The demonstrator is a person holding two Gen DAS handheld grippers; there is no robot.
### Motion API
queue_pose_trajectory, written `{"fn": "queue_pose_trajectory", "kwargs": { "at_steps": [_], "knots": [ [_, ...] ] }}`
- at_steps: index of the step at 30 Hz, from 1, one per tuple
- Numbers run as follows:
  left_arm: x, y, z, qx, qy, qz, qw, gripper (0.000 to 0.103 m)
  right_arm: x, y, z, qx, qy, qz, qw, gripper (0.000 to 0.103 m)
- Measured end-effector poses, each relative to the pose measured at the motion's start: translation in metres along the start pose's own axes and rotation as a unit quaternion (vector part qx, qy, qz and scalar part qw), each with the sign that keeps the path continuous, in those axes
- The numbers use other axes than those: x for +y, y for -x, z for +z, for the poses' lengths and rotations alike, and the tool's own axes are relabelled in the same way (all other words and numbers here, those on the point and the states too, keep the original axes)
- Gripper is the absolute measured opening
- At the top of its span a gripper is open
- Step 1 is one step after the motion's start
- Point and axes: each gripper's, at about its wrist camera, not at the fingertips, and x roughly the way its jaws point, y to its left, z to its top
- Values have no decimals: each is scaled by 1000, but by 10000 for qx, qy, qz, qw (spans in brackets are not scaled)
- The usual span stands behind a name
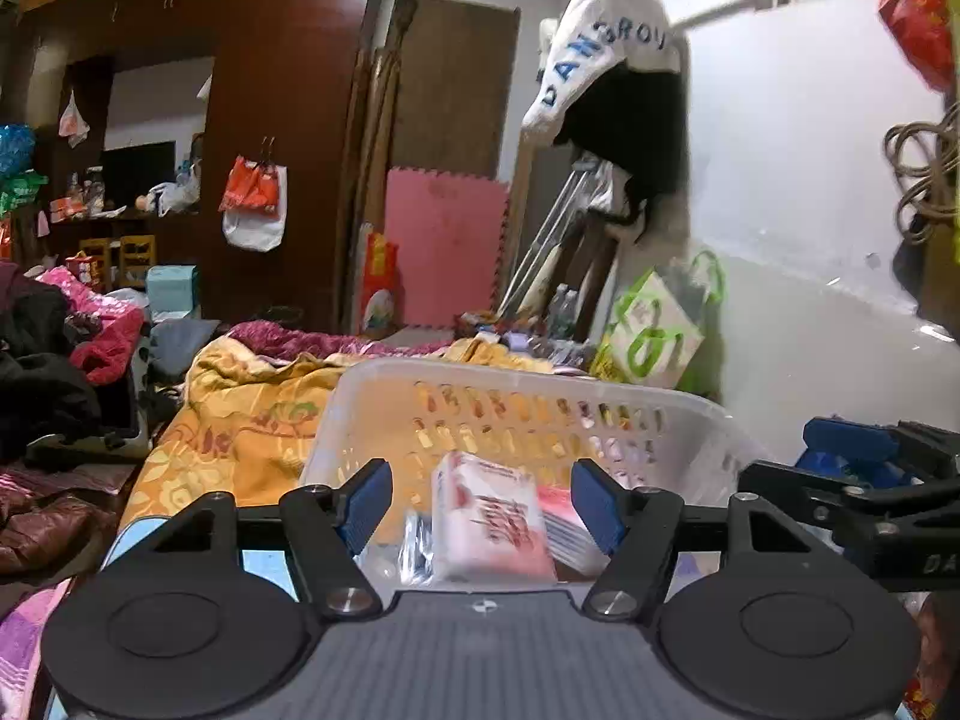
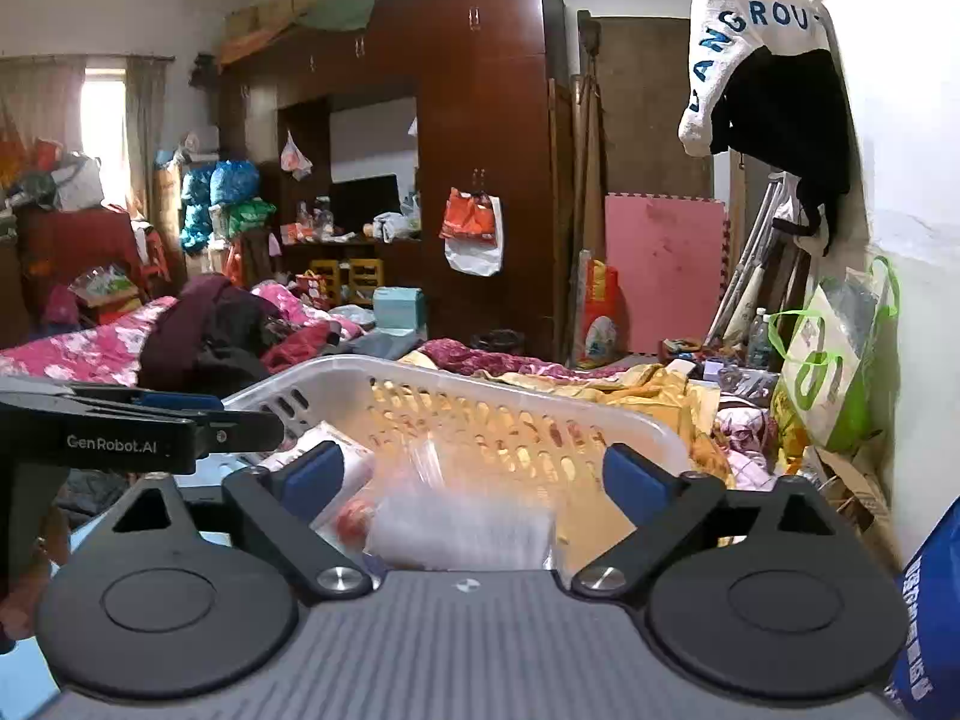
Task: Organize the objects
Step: 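Drop both items into the white basket by opening both grippers, then grasp the purple box left while right grasps the clear-wrapped white packet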
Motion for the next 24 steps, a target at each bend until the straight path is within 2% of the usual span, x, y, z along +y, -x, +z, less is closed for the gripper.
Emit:
{"fn": "queue_pose_trajectory", "kwargs": {
  "at_steps": [1, 3, 5, 7, 10, 12, 14, 17, 19, 24],
  "knots": [
    [1, 11, -3, -88, -27, -24, 10000, 73, 1, 12, -4, -92, 31, 101, 9999, 103],
    [1, 39, -18, -212, -55, -62, 9997, 79, 0, 38, -14, -311, 19, 29, 9995, 103],
    [-3, 70, -44, -253, -239, -258, 9991, 85, -2, 60, -33, -333, 14, 11, 9994, 103],
    [-12, 96, -79, -214, -506, -322, 9980, 85, -10, 71, -63, 39, -96, 47, 9999, 103],
    [-28, 127, -132, -155, -986, -412, 9942, 85, -23, 62, -98, 527, -398, 41, 9978, 103],
    [-37, 140, -158, -158, -1194, -369, 9920, 85, -25, 52, -109, 723, -490, -67, 9962, 103],
    [-46, 145, -172, -94, -1374, -489, 9893, 85, -28, 37, -113, 862, -634, -124, 9942, 103],
    [-59, 140, -180, 40, -1545, -534, 9865, 85, -32, 21, -118, 1220, -983, 208, 9874, 103],
    [-62, 136, -183, 59, -1444, -574, 9878, 85, -32, 13, -122, 1329, -1070, 291, 9849, 103],
    [-74, 119, -193, 240, -1382, -586, 9884, 85, -24, 25, -134, 1128, -1118, 214, 9871, 89]
  ]
}}
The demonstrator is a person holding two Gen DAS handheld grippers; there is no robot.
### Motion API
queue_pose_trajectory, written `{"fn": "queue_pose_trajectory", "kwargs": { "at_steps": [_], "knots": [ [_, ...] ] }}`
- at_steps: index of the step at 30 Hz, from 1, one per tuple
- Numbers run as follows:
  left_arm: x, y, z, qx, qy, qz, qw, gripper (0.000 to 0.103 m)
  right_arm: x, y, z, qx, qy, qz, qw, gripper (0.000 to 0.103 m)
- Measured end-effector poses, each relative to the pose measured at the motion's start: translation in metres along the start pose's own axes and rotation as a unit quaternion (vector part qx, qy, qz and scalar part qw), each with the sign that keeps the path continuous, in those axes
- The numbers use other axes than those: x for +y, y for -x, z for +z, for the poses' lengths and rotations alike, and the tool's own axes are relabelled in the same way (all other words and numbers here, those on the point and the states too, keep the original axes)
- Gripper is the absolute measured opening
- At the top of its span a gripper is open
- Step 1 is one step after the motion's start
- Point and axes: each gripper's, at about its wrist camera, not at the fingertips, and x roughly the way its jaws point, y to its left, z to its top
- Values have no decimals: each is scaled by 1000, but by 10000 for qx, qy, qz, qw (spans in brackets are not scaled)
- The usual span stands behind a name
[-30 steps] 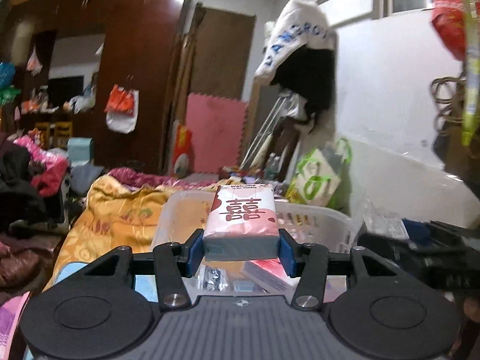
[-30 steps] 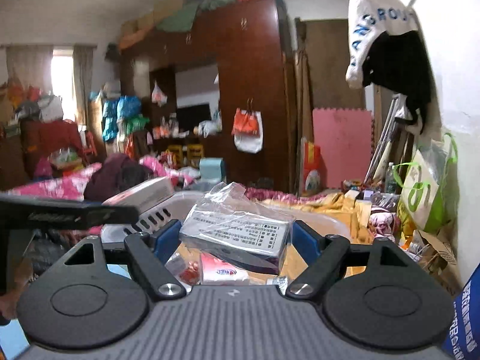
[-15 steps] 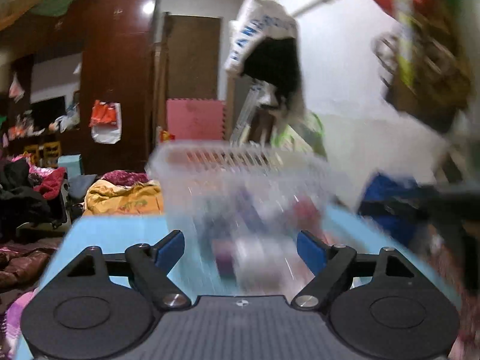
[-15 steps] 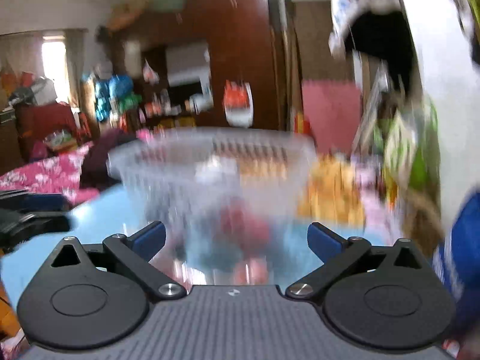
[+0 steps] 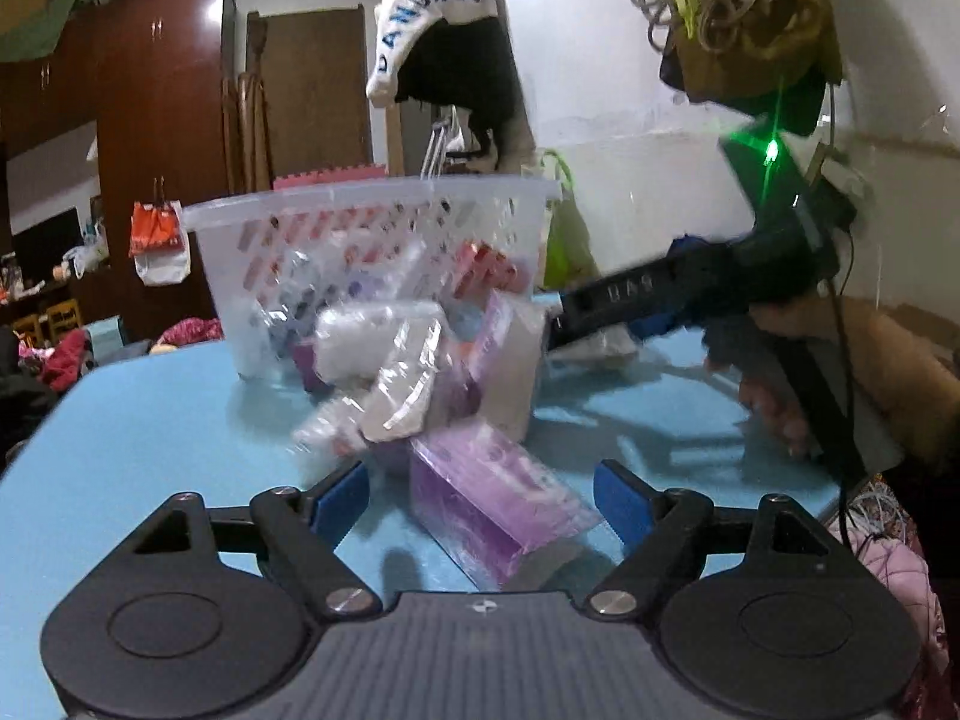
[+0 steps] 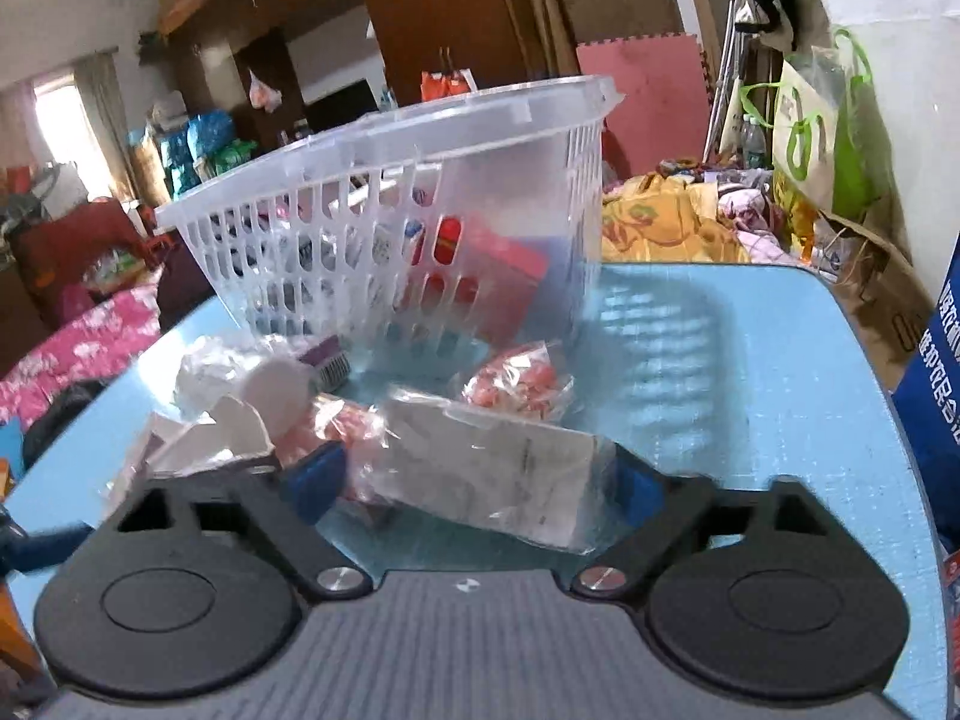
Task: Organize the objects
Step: 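Grasp the purple box left while right grasps the clear-wrapped white packet, then carry both items over the white basket and open both grippers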
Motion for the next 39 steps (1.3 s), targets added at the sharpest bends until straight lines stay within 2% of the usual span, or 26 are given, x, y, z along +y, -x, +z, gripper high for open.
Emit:
{"fn": "queue_pose_trajectory", "kwargs": {
  "at_steps": [6, 9, 10, 11, 18, 25, 30, 33, 36, 39],
  "knots": [
    [-7, -3, -10, 34, -82, 355, 9993, 85, 7, 14, 0, -412, 164, -307, 9985, 85],
    [-8, -5, -12, -7, -6, 291, 9996, 85, 6, 23, -1, -710, 98, -346, 9968, 85],
    [-7, -5, -12, -40, 22, 261, 9996, 80, 6, 25, -1, -779, 105, -376, 9962, 85],
    [-5, -4, -14, -113, 87, 210, 9997, 68, 7, 26, 0, -821, 113, -376, 9959, 85],
    [12, 17, -20, -445, 327, 55, 9985, 66, 13, 25, 1, -903, 256, -474, 9945, 85],
    [39, 37, -8, -806, 595, 16, 9950, 66, 12, 26, -1, -969, 233, -474, 9939, 84],
    [69, 41, 11, -1105, 997, -109, 9888, 66, 10, 40, -6, -1304, 158, -479, 9902, 84],
    [77, 42, 24, -1224, 1038, -71, 9870, 66, 12, 47, -5, -1402, 131, -419, 9891, 83],
    [83, 44, 45, -1339, 961, -46, 9863, 66, 19, 61, 11, -1611, 168, -247, 9865, 83],
    [90, 38, 84, -1415, 944, -126, 9853, 66, 41, 72, 39, -1909, 548, -152, 9800, 83]
  ]
}}
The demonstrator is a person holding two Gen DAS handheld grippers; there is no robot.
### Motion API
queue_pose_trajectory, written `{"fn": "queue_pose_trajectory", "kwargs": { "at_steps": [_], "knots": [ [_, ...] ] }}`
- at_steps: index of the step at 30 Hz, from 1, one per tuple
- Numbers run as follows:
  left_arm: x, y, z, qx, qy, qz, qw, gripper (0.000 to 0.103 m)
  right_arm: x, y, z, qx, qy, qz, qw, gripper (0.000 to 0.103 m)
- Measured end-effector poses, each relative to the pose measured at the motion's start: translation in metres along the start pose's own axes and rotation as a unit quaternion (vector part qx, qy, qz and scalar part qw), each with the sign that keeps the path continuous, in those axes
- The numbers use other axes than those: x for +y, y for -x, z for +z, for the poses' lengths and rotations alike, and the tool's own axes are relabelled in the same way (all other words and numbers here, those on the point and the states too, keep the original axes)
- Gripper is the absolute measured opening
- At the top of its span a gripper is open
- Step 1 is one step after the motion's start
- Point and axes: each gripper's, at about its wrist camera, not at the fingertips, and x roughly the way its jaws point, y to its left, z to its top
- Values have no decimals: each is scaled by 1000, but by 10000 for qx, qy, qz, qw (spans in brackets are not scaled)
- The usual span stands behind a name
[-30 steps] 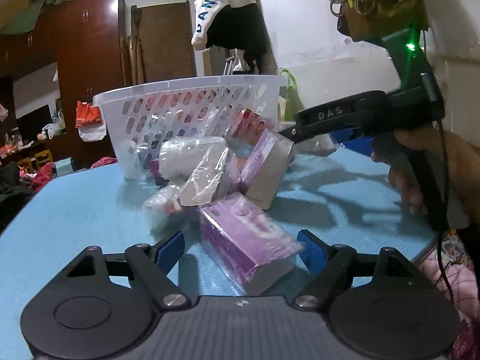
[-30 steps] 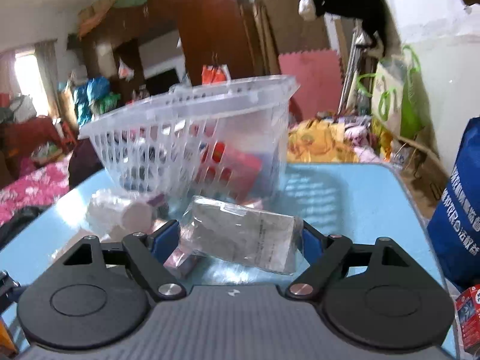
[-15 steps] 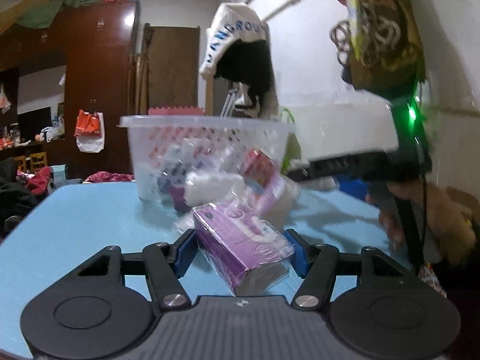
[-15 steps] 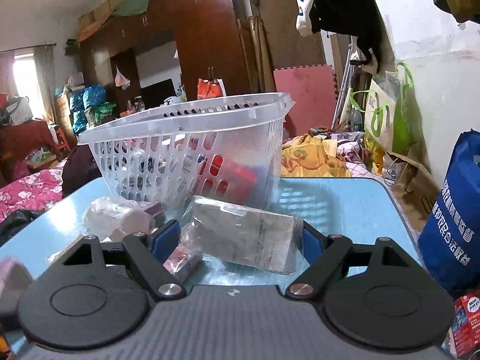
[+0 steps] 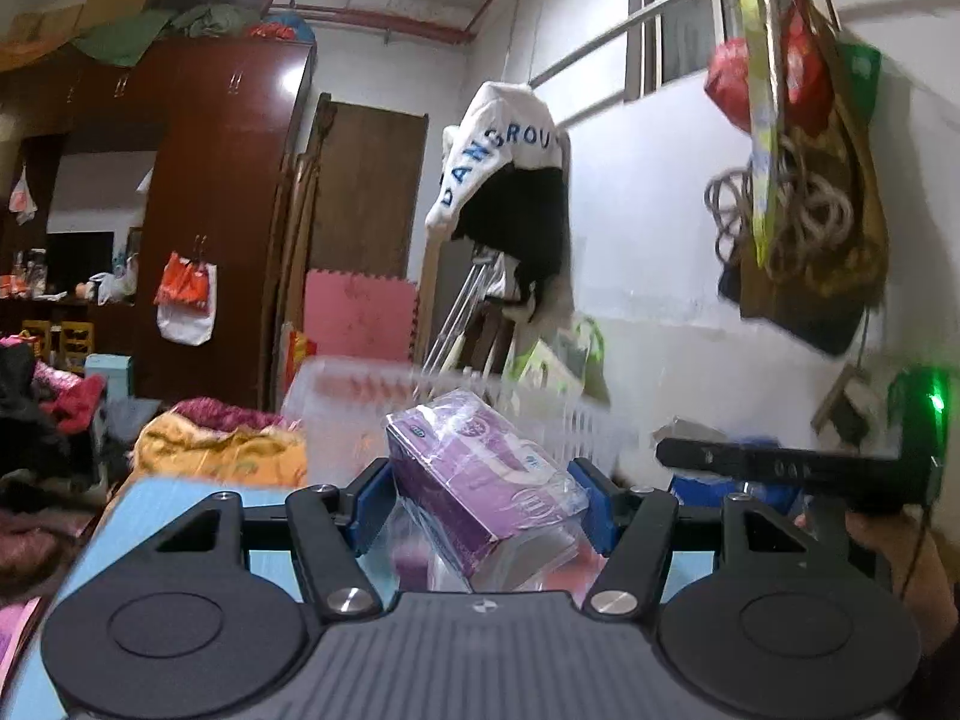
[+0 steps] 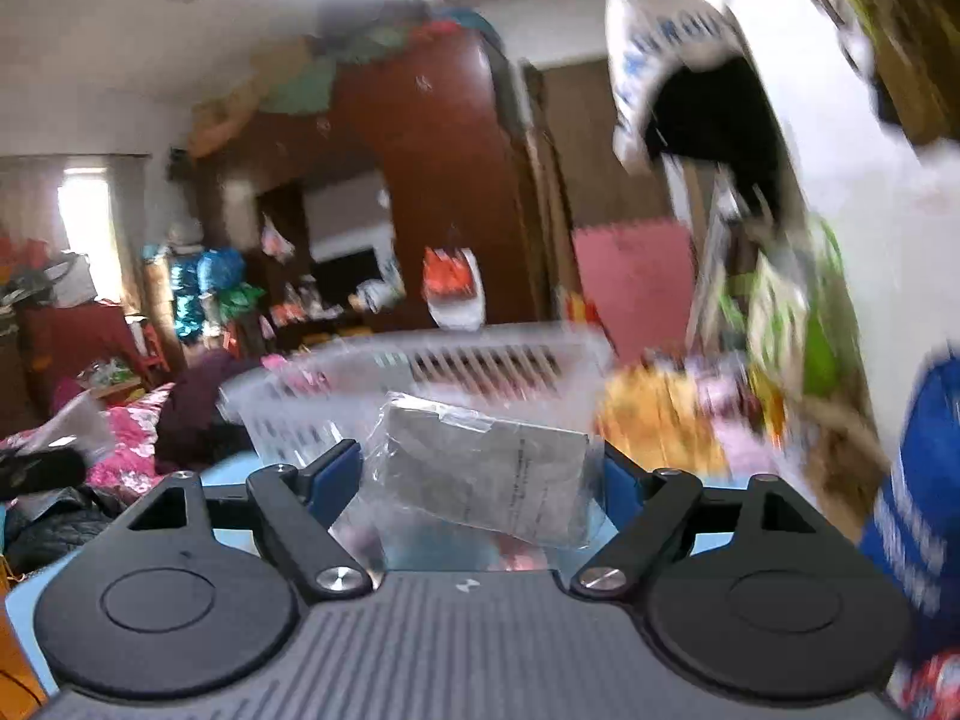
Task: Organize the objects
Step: 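Carry both items over the white basket and open both grippers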
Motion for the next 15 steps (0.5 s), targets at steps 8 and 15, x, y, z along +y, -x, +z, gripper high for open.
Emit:
{"fn": "queue_pose_trajectory", "kwargs": {
  "at_steps": [8, 15],
  "knots": [
    [15, -105, 68, 503, 417, 168, 9977, 67, 17, -88, 72, 296, 565, 91, 9979, 83],
    [40, -180, 63, 1234, 615, 485, 9893, 74, 8, -126, 69, 564, 484, -162, 9971, 103]
  ]
}}
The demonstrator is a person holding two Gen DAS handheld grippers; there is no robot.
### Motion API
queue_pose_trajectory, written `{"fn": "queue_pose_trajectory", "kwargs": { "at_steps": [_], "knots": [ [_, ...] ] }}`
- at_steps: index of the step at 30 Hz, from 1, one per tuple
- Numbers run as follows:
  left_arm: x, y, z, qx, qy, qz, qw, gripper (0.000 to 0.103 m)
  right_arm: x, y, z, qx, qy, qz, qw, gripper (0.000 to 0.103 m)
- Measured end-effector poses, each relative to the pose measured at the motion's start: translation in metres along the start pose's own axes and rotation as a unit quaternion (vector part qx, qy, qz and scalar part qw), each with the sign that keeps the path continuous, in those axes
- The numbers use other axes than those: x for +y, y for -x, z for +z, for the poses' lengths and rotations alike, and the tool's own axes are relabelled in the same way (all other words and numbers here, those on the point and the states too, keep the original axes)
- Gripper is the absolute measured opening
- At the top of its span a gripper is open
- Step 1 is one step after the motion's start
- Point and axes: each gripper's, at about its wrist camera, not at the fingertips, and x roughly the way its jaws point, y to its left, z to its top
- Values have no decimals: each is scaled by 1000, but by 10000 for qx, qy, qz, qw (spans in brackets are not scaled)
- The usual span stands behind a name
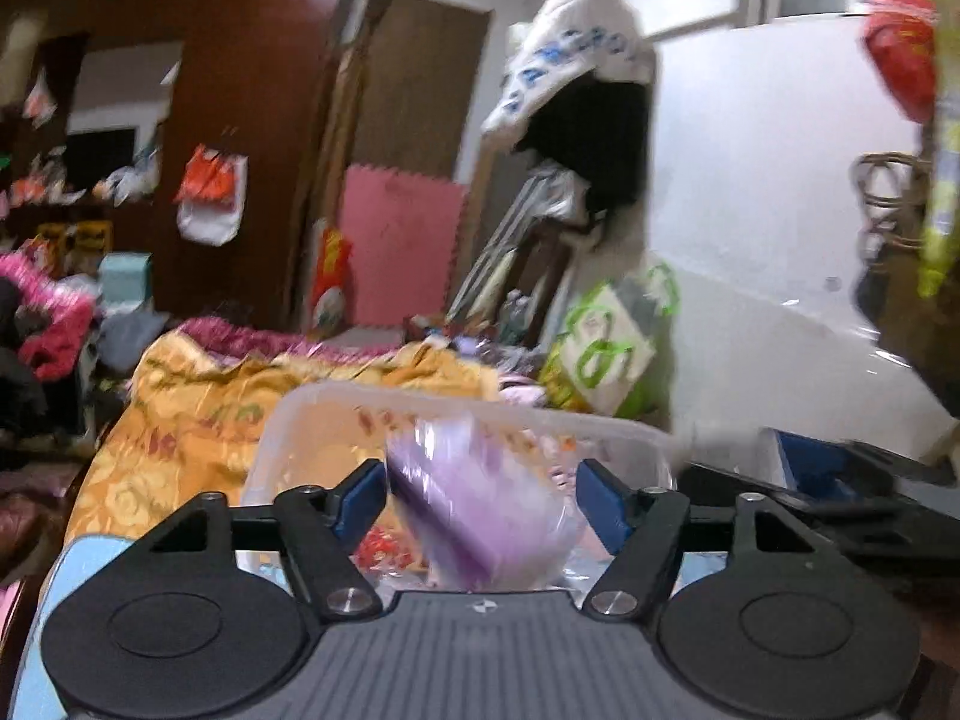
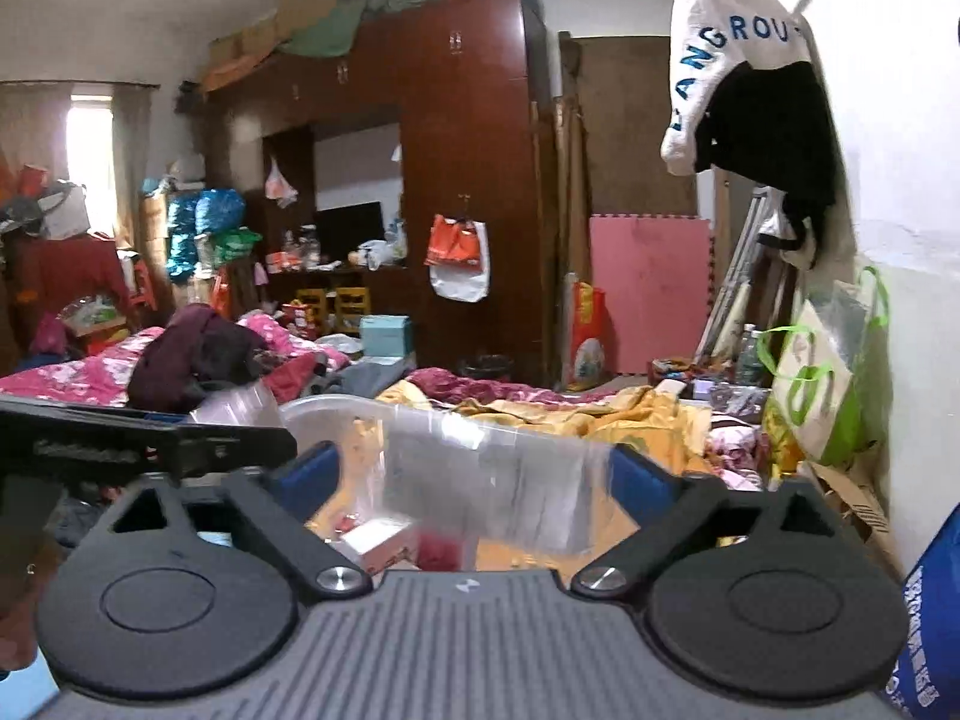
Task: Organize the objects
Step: 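Carry both items over the white basket and open both grippers, then grasp the small clear bag left while right grasps the clear-wrapped grey packet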
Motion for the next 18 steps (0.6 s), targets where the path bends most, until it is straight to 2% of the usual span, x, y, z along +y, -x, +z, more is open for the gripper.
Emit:
{"fn": "queue_pose_trajectory", "kwargs": {
  "at_steps": [3, 6, 7, 8, 10, 12, 15, 17, 18],
  "knots": [
    [6, 13, -6, -18, -37, -42, 10000, 74, 1, 17, -8, -13, 36, 46, 10000, 103],
    [1, 54, -26, -325, -288, -65, 9990, 79, -2, 50, -24, -31, -100, 372, 9993, 103],
    [-1, 69, -38, -396, -333, -109, 9986, 87, -4, 59, -32, 44, -125, 570, 9983, 103],
    [-3, 83, -52, -450, -379, -168, 9981, 89, -3, 67, -41, 119, -128, 766, 9969, 103],
    [-9, 104, -86, -404, -610, -277, 9969, 89, 1, 87, -75, 233, -135, 1027, 9943, 103],
    [-12, 122, -122, -404, -671, -384, 9962, 89, 3, 101, -102, 132, -232, 1063, 9940, 103],
    [-12, 133, -155, -260, -690, -521, 9959, 89, 11, 100, -129, 473, -204, 1308, 9901, 102],
    [-16, 136, -160, -301, -819, -541, 9947, 89, 14, 90, -132, 623, -141, 1358, 9887, 100],
    [-20, 135, -161, -280, -975, -523, 9935, 89, 18, 84, -132, 651, -34, 1302, 9893, 95]
  ]
}}
